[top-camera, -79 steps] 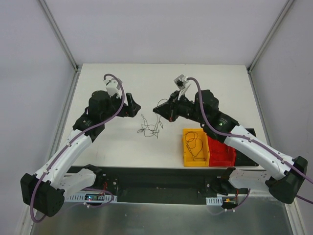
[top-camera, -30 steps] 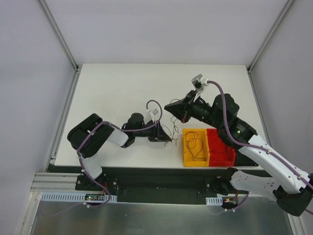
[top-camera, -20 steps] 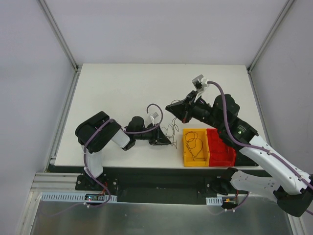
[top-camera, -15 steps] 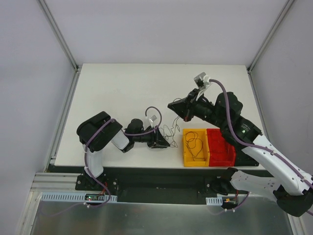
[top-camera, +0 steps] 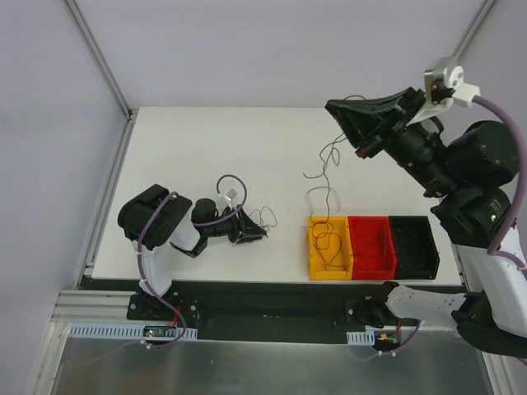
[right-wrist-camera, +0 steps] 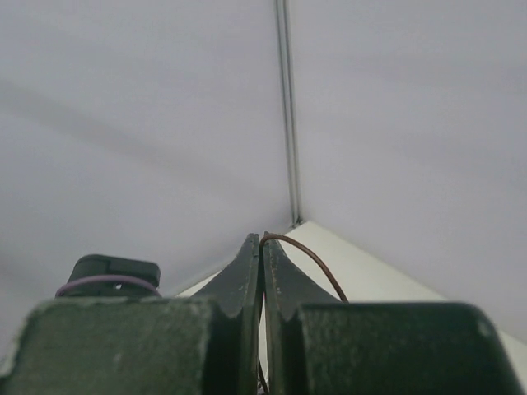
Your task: Untangle the cables
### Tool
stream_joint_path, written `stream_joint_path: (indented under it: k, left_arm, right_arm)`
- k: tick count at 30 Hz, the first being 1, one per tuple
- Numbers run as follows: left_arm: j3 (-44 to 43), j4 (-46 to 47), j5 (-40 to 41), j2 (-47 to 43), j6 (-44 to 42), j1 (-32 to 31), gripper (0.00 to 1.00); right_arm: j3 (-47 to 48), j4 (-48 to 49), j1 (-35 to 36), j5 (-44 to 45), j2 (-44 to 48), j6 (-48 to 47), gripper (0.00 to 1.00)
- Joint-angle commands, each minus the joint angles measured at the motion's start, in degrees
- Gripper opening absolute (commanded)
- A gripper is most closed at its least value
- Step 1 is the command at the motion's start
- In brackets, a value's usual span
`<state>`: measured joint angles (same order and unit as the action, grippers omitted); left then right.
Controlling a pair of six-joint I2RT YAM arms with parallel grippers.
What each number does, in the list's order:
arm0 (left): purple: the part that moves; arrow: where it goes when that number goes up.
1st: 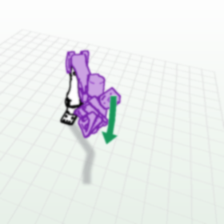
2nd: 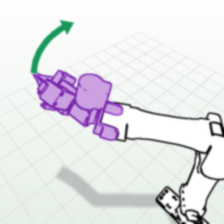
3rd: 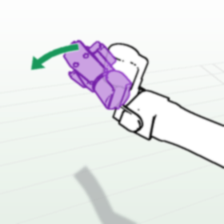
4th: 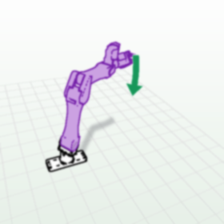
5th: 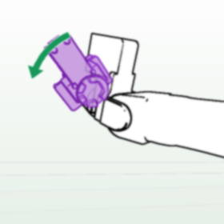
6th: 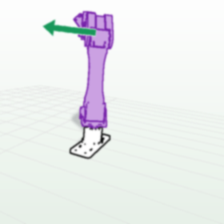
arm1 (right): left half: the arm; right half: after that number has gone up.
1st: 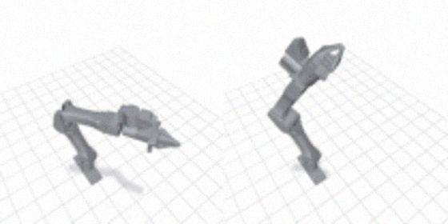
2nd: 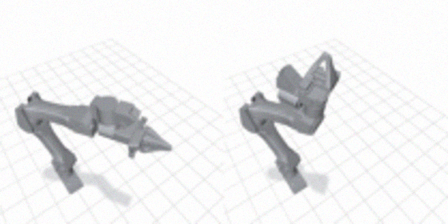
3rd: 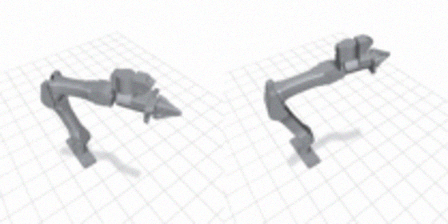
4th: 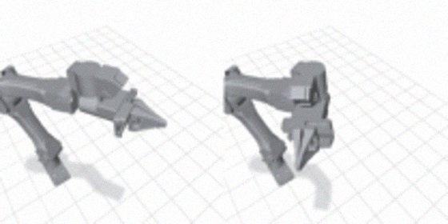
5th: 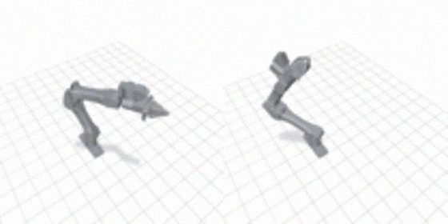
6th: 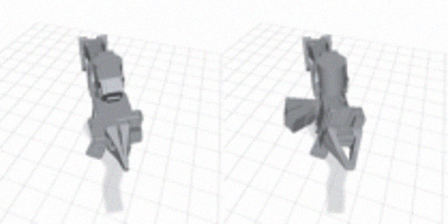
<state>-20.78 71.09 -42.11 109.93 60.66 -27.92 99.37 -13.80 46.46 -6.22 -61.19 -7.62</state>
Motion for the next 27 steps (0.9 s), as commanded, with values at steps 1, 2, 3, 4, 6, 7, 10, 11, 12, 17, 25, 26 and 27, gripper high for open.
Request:
stream_joint_path:
  k: [1, 2, 3, 4, 6, 7, 10, 11, 12, 17, 25, 26, 27]
  left_arm:
    - [3.72, -7.53, 2.99, -3.04, -5.38, 3.57, 0.44]
    - [4.25, -8.94, 3.61, -4.36, -6.08, 4.27, 0.46]
    - [4.69, -10.52, 4.39, -5.94, -6.69, 4.89, 0.47]
    - [4.78, -12.88, 5.10, -7.43, -7.83, 5.50, 0.48]
    - [4.43, -16.84, 5.98, -10.95, -9.85, 5.95, 0.51]
    - [3.82, -20.17, 6.33, -12.70, -10.99, 5.95, 0.54]
    - [1.80, -29.04, 7.47, -20.34, -14.42, 5.95, 0.61]
    - [0.66, -32.73, 8.17, -23.68, -16.09, 5.95, 0.63]
    - [-0.92, -37.29, 8.88, -26.67, -18.02, 5.95, 0.65]
    - [-9.27, -55.77, 13.36, -42.58, -25.85, 5.95, 0.76]
    - [-17.10, -64.58, 11.44, -51.04, -29.28, 5.95, 0.80]
    - [-17.63, -64.59, 10.48, -51.83, -29.63, 5.95, 0.81]
    - [-18.59, -64.59, 9.51, -52.36, -30.16, 5.95, 0.81]
  right_arm:
    - [8.98, -3.94, -0.58, 1.92, -3.67, -5.39, 0.01]
    - [10.04, -4.65, -0.67, 1.91, -4.02, -5.91, 0.00]
    - [10.92, -5.18, -0.58, 2.26, -4.20, -6.18, 0.00]
    - [11.10, -5.36, -0.58, 2.61, -4.03, -6.27, 0.01]
    - [10.23, -5.36, -0.58, 2.88, -3.06, -6.53, 0.00]
    - [9.36, -5.44, -0.67, 2.88, -2.45, -6.53, 0.01]
    - [4.62, -5.79, -0.58, 3.93, 0.18, -6.97, 0.00]
    - [2.78, -5.71, -0.58, 4.72, 1.24, -7.06, 0.00]
    - [1.45, -5.80, -0.67, 5.33, 2.03, -6.97, 0.00]
    - [-4.18, -5.88, -0.67, 5.78, 5.81, -5.57, 0.00]
    - [-7.00, -6.50, -0.67, 0.95, 5.47, -2.06, 0.00]
    - [-7.09, -6.85, -0.58, 0.34, 5.20, -1.70, 0.00]
    - [-7.26, -7.11, -0.58, -0.80, 5.03, -1.26, 0.00]
